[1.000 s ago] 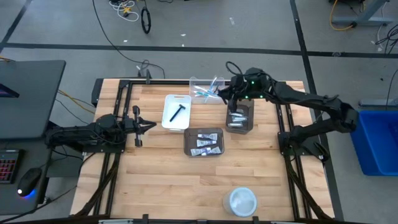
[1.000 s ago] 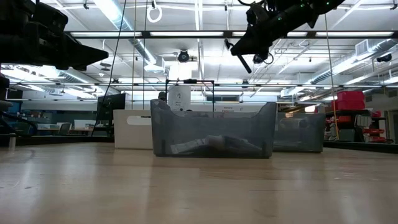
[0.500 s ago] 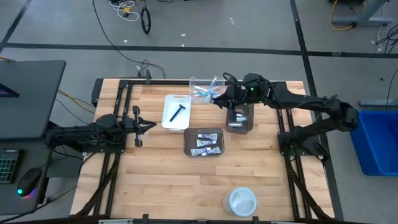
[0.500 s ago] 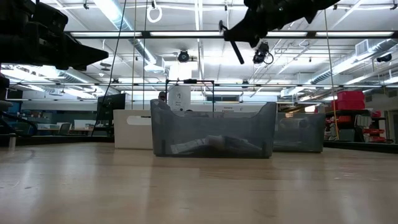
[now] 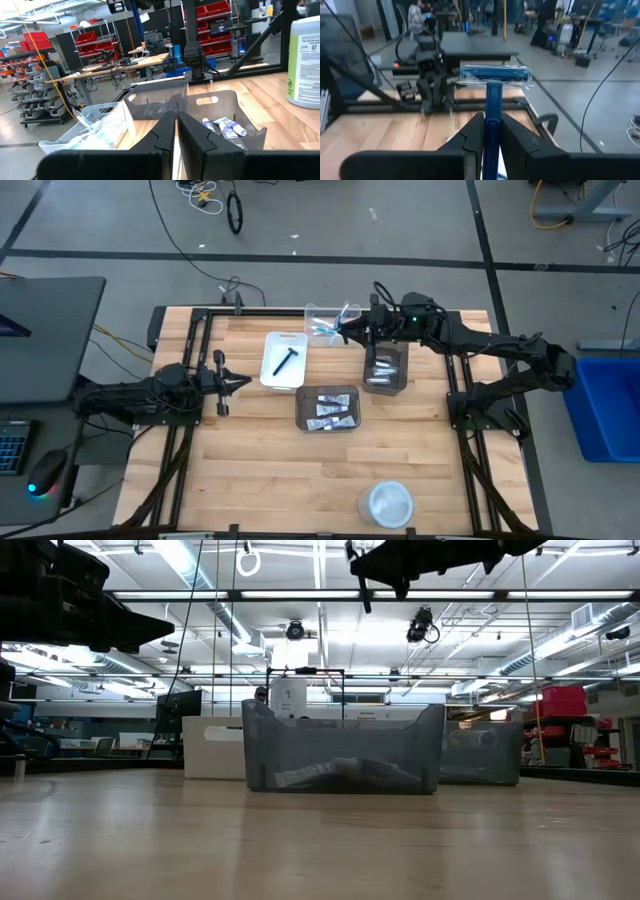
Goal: Pick & Place Travel size toiletries
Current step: Put the blue razor into the white bin
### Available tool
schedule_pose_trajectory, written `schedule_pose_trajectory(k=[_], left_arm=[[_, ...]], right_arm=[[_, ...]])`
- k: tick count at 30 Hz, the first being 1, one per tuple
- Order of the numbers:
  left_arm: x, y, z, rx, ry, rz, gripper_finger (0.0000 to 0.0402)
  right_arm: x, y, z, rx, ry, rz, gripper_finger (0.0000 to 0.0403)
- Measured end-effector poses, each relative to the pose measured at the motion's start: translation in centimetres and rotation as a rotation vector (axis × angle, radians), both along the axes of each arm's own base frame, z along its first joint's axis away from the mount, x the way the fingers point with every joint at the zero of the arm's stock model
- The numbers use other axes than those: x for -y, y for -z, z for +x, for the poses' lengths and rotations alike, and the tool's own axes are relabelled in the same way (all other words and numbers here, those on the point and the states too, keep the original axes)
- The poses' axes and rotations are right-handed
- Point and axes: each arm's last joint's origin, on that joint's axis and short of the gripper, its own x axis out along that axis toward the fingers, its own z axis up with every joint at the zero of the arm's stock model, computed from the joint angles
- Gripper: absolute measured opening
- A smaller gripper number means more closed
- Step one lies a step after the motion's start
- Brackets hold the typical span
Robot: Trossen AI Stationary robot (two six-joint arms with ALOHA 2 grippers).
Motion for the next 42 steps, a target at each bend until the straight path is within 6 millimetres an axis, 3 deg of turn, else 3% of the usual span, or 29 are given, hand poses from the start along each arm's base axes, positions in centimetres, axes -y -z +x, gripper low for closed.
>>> schedule_pose_trajectory(k=[15, 32, 36, 42], left_arm=[[0.0, -0.3, 0.0, 0.031, 0.0, 0.003, 0.0027], [0.1, -3.5, -0.9, 0.434, 0.093, -0.346, 0.0025], [0.0, -4.7, -1.0, 0.451, 0.058, -0.379, 0.0013], [-0.2, -6.3, 0.0, 0.388, 0.036, -0.396, 0.0007]], right_arm=[[-0.2, -1.3, 0.2, 0.135, -0.002, 0.076, 0.0055], [-0.6, -1.8, 0.3, 0.16, 0.02, 0.12, 0.0054], [-0.6, -3.5, 0.3, 0.175, 0.019, 0.116, 0.0054], [-0.4, -4.5, 0.8, 0.186, 0.018, 0.115, 0.0054]])
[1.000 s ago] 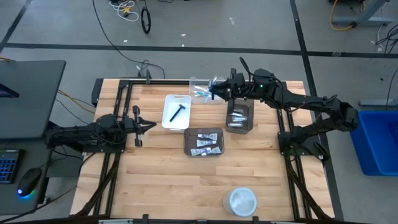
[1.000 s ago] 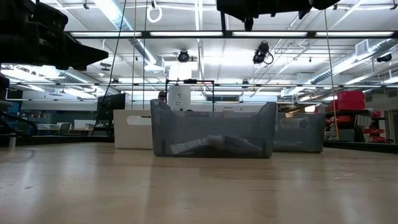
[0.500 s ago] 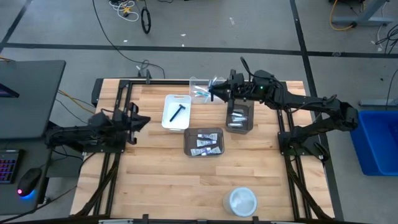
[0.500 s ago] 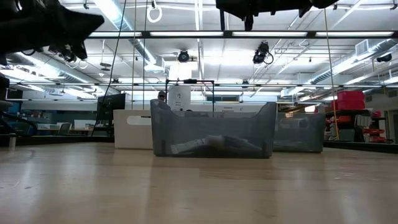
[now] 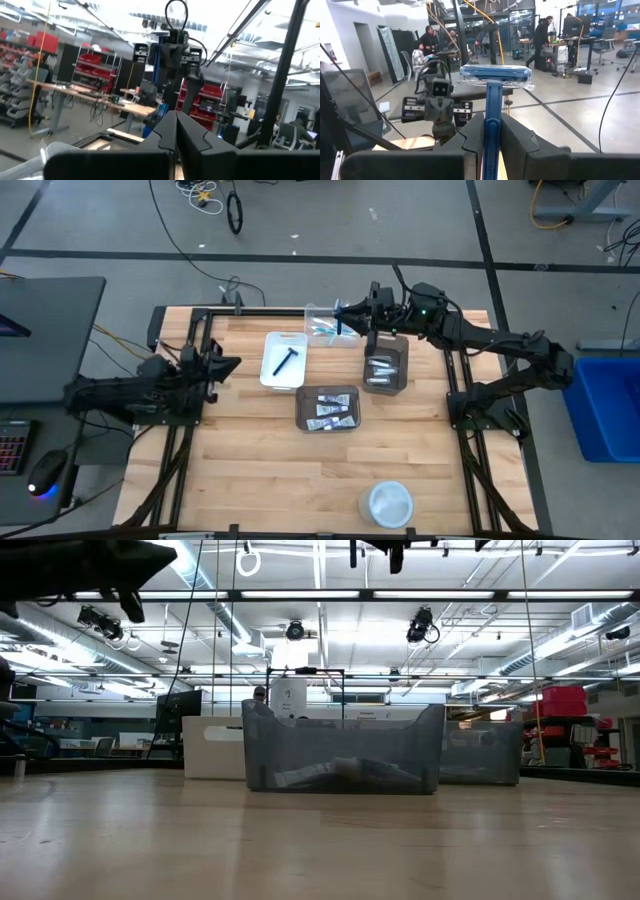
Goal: Pick & Place Travel size toiletries
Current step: Put the blue razor into the white bin
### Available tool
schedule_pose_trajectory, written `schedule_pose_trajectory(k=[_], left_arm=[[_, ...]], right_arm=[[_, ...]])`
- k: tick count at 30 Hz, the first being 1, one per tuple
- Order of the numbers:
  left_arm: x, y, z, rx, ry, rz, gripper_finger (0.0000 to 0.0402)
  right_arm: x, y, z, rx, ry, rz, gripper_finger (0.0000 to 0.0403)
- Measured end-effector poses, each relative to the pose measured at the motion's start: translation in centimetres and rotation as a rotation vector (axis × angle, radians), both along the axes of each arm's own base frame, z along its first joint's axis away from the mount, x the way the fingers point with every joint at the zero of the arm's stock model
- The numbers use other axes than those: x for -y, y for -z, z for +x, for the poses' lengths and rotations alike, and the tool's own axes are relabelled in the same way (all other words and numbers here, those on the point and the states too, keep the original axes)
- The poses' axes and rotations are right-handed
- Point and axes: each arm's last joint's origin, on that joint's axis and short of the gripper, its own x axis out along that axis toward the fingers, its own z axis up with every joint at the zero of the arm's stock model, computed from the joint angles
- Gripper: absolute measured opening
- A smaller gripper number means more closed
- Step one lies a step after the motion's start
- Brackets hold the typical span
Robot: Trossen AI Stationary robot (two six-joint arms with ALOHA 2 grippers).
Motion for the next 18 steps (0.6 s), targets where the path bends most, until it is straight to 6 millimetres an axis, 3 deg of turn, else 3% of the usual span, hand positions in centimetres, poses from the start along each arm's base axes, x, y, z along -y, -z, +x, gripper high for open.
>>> schedule_pose_trajectory(k=[10, 18], left_arm=[[-0.5, -3.8, 4.4, -0.106, -0.039, -0.048, 0.0037], [-0.9, -5.2, 8.7, -0.202, -0.049, -0.05, 0.0064]], right_arm=[[0.2, 0.4, 0.9, -0.015, -0.014, 0.009, 0.0054], [0.0, 0.2, 0.9, -0.002, -0.019, 0.005, 0.0054]])
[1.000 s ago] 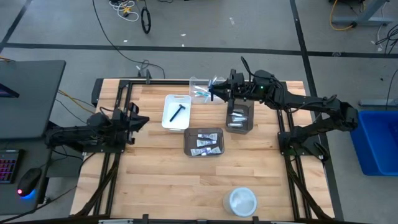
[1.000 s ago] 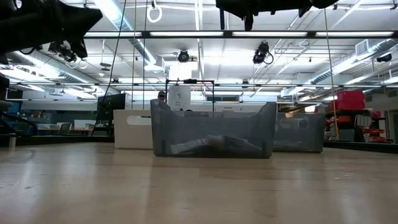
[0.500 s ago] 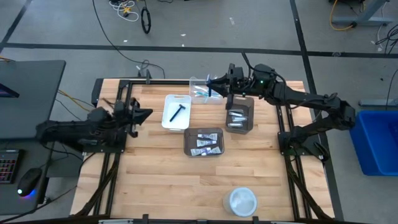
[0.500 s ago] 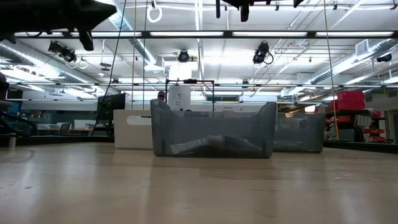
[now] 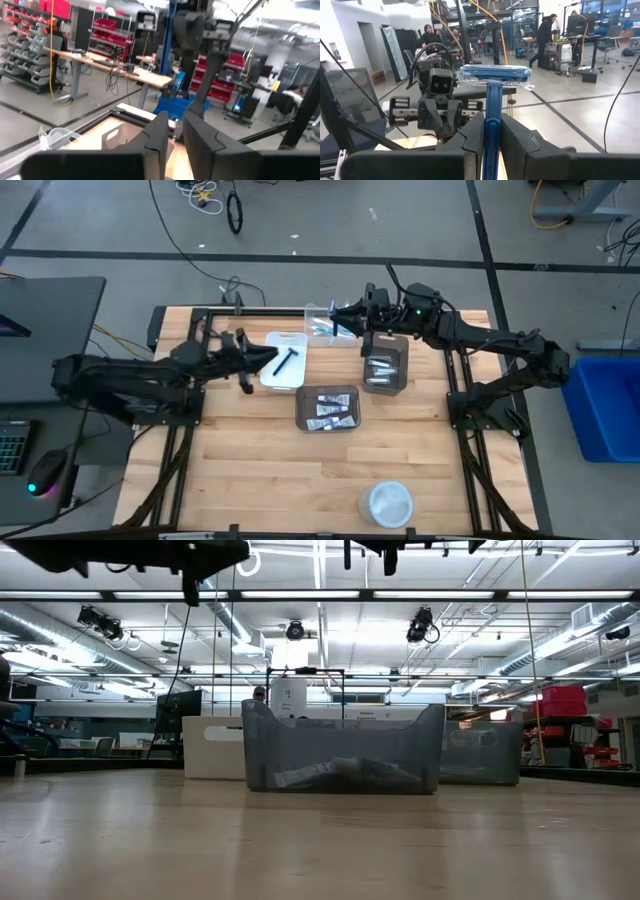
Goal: Pick & Place Travel size toiletries
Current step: Put the blue razor into the white bin
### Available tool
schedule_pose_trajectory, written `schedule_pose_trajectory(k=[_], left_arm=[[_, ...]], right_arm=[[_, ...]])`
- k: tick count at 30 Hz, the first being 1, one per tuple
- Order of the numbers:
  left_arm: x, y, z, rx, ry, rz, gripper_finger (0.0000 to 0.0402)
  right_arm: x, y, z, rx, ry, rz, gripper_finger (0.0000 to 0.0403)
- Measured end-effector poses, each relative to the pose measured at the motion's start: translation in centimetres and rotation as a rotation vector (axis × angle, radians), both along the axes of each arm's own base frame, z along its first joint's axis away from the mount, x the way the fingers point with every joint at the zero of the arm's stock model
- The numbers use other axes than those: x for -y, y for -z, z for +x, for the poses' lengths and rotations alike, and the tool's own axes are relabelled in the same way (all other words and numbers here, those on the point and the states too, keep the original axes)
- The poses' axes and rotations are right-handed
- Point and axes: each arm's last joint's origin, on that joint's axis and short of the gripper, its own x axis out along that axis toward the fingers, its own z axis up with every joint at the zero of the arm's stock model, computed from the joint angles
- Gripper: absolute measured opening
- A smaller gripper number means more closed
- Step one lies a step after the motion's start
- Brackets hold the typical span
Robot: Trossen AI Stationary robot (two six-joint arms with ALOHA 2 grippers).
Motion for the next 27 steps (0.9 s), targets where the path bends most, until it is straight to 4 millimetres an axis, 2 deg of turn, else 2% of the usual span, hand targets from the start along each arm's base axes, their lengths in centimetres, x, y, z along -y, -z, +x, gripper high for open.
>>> schedule_pose_trajectory(k=[7, 15, 21, 27], left_arm=[[-0.9, -0.1, 3.8, -0.089, -0.018, -0.008, 0.0133], [-1.9, -0.9, 8.2, -0.113, 0.091, 0.005, 0.0211], [-2.3, -1.6, 10.6, -0.107, 0.125, 0.045, 0.0231], [-2.4, -2.1, 11.4, -0.094, 0.129, 0.069, 0.0228]], right_arm=[[-0.1, 0.0, 0.0, 0.001, -0.013, 0.023, 0.0054], [-0.6, 0.0, 0.2, 0.0, -0.052, 0.026, 0.0055], [-1.0, 0.0, 0.3, -0.002, -0.067, 0.025, 0.0055], [-1.3, 0.0, 0.3, -0.001, -0.075, 0.025, 0.0055]])
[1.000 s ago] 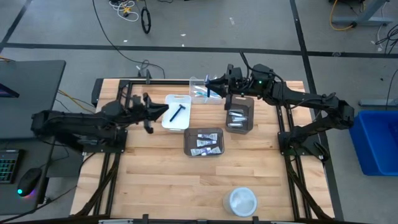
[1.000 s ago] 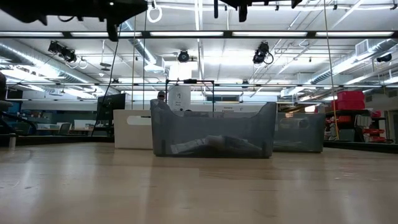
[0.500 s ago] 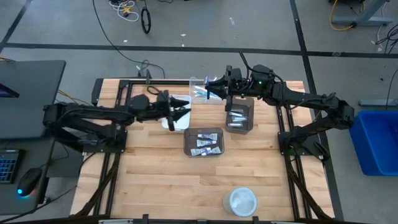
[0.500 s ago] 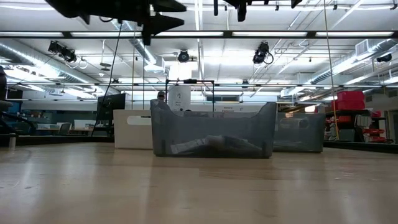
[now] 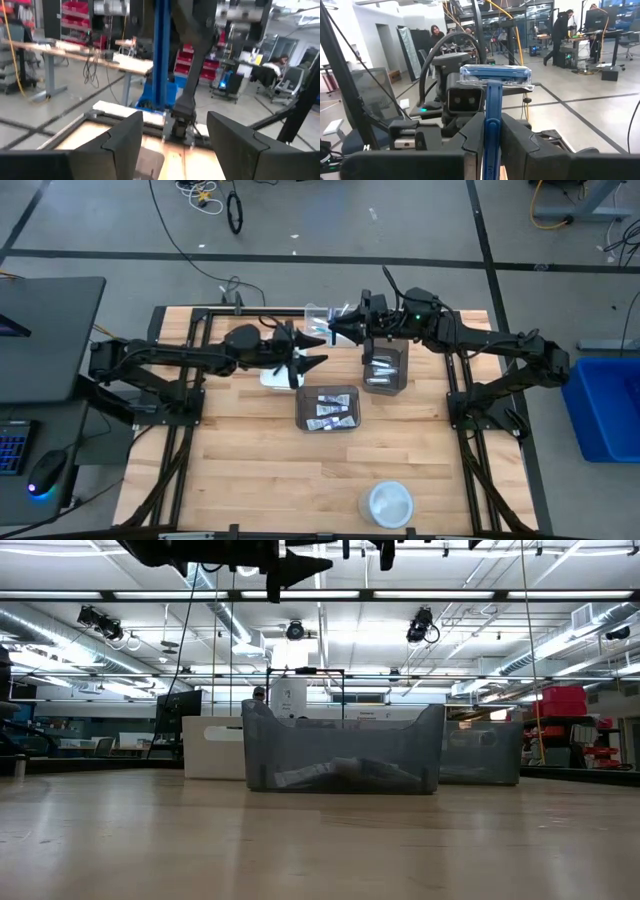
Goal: Pick & Place Travel size toiletries
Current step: Put the blue razor into the white bin
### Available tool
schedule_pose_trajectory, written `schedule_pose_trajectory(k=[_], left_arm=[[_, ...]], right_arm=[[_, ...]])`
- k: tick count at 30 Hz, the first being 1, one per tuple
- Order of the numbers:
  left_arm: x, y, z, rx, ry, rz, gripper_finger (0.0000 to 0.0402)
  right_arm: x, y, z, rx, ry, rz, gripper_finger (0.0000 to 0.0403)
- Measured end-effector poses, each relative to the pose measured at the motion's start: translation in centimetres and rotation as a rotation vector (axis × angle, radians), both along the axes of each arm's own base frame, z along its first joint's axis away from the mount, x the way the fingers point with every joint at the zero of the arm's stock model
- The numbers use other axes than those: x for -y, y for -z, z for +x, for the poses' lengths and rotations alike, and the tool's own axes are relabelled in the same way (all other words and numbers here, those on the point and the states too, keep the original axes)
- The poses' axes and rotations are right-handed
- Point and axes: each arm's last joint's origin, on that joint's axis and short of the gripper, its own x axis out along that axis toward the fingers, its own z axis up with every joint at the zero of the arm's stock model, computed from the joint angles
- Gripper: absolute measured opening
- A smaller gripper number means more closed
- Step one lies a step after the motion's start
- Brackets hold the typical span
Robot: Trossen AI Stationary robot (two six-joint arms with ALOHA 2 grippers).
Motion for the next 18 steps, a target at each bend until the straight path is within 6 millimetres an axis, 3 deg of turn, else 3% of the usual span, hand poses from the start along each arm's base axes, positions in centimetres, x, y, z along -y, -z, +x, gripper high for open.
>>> schedule_pose_trajectory(k=[7, 18], left_arm=[[-0.2, -1.0, -0.2, 0.098, 0.027, 0.028, 0.0227], [-0.4, -1.1, -0.2, 0.109, 0.046, 0.024, 0.0224]], right_arm=[[-0.7, 0.0, 0.2, 0.004, -0.023, -0.032, 0.0055], [-1.2, -0.2, 0.3, 0.019, -0.039, -0.042, 0.0055]])
